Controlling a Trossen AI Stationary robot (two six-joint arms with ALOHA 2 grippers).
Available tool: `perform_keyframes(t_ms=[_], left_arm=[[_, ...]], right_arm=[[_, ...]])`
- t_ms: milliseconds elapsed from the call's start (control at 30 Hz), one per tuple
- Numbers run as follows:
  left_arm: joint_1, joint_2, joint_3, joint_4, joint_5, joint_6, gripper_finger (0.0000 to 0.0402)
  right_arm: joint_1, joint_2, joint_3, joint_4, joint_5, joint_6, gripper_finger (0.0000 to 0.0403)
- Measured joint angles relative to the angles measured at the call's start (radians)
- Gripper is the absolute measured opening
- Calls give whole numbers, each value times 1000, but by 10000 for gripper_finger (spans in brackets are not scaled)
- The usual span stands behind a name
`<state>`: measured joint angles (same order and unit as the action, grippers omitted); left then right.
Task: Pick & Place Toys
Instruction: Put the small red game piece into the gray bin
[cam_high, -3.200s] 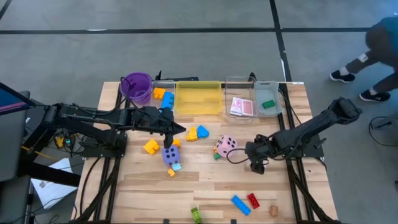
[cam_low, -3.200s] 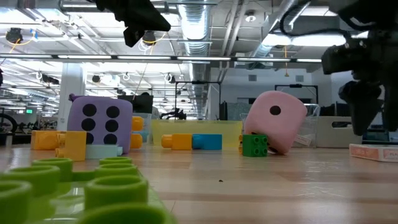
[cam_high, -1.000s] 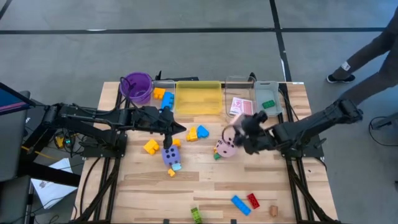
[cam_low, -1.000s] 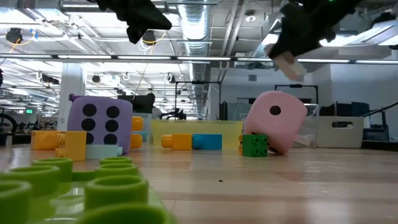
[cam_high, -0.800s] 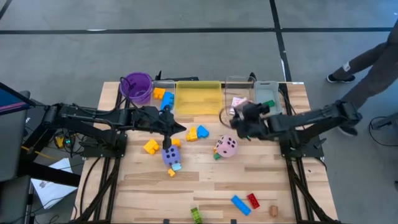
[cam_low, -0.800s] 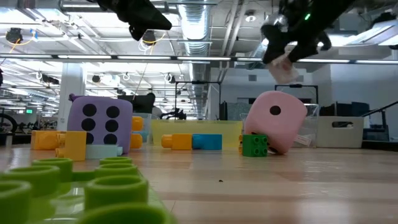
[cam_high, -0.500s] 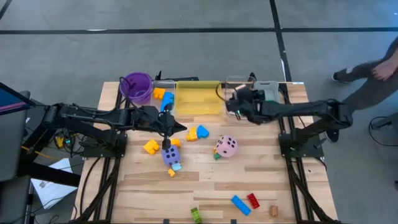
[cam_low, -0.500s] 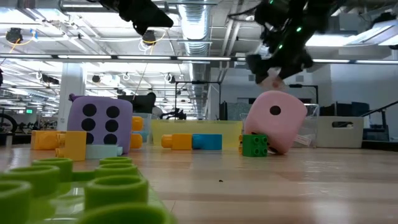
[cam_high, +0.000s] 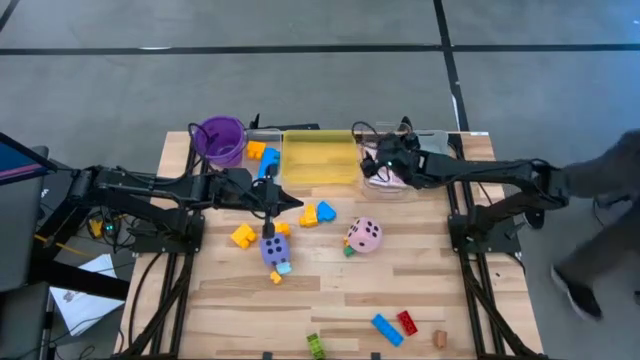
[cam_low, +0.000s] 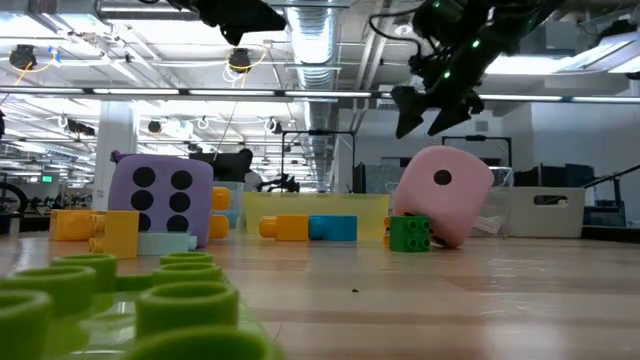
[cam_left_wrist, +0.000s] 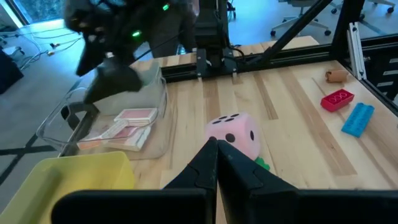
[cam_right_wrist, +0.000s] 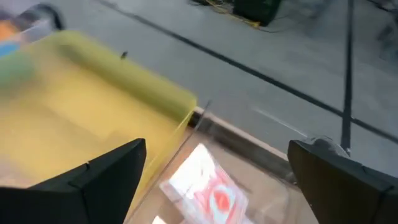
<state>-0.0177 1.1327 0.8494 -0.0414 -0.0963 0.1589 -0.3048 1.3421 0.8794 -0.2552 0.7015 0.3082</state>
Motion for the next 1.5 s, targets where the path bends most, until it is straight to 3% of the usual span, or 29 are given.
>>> perform_keyframes(t_ms=[133, 433, 567, 700, 867, 1100, 1233, 1400, 1500], left_arm=[[0, 0, 0, 1, 0, -2, 0], [-1, 0, 0, 71, 0, -157, 0], [-15, 0, 0, 75, 0, -270, 0], [-26, 10, 0, 107, 1, -392, 0], [-52, 44, 1, 142, 0, -423, 0], [-112, 110, 0, 135, 0, -512, 0], [-150, 156, 0, 131, 1, -515, 0], [-187, 211, 0, 132, 1, -516, 0], [-208, 229, 0, 131, 1, -516, 0]], right_arm=[[131, -78, 0, -148, -53, 4, 384], [588, -143, 0, -281, -102, 333, 384], [769, -110, 0, -284, -88, 521, 384], [929, -31, 0, -260, 13, 671, 384], [1058, 109, 47, -226, 64, 873, 384], [1150, 359, 334, -413, 25, 1081, 384], [1173, 517, 600, -707, -62, 1203, 384], [1182, 716, 927, -1142, -261, 1332, 384], [1182, 815, 1071, -1287, -331, 1340, 384]])
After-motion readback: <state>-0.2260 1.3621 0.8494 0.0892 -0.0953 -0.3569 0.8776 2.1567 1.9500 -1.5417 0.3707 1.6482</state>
